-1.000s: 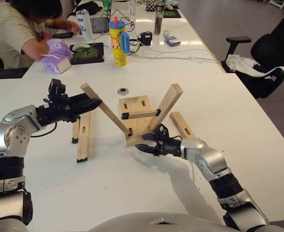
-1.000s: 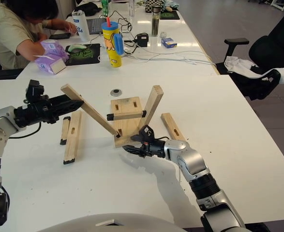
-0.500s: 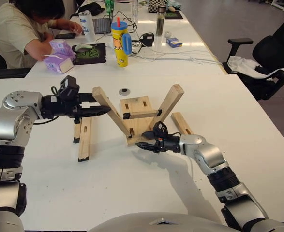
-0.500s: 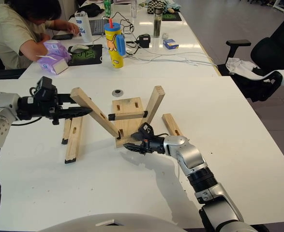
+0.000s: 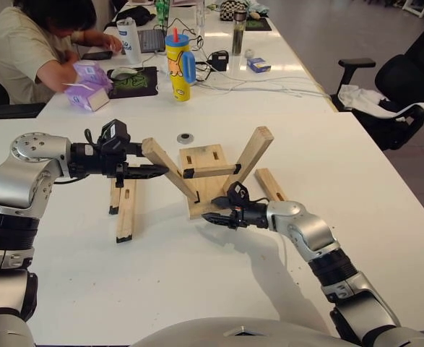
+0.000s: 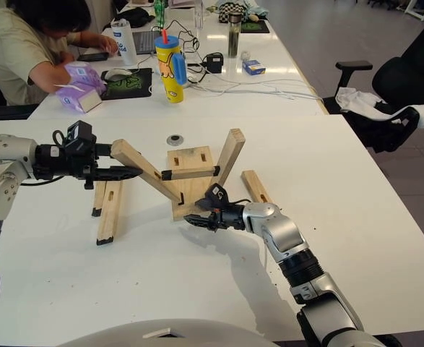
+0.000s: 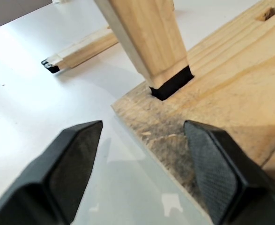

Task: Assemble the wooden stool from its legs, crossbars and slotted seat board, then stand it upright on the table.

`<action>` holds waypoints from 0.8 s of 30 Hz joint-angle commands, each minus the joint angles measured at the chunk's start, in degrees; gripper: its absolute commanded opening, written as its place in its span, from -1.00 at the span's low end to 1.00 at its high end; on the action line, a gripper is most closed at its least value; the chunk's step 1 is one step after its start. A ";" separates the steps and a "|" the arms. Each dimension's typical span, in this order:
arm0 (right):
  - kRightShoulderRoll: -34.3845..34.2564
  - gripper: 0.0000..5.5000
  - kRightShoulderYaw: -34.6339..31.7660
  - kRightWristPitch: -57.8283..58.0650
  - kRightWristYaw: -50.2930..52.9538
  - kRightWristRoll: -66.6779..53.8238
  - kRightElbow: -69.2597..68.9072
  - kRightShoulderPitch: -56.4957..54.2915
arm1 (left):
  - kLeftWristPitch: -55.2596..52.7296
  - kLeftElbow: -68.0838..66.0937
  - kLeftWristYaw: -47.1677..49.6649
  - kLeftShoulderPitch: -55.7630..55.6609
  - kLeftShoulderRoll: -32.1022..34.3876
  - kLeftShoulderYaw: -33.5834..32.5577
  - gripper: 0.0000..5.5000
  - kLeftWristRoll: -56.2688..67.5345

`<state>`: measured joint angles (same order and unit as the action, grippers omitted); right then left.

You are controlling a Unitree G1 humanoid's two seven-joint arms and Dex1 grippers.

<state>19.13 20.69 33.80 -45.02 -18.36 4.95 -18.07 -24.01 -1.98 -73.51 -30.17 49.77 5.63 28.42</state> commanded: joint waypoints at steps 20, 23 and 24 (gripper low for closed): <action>-6.36 -0.19 -6.28 -0.26 5.89 -8.60 -19.39 8.29 | 4.10 -16.42 2.12 -2.75 -9.93 11.17 -0.25 -12.44; -10.50 -0.34 -7.78 0.24 15.48 -5.86 -31.68 3.73 | 3.73 -15.54 2.18 -2.17 -9.34 10.76 -0.25 -12.07; -11.47 -0.40 -7.69 -1.39 18.88 -2.22 -32.99 1.28 | 3.38 -15.00 2.22 -1.92 -9.21 10.55 -0.25 -11.79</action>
<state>12.08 15.46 32.96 -36.31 -25.07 -15.70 -9.44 -17.21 -15.30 -72.42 -37.96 39.93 12.55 21.86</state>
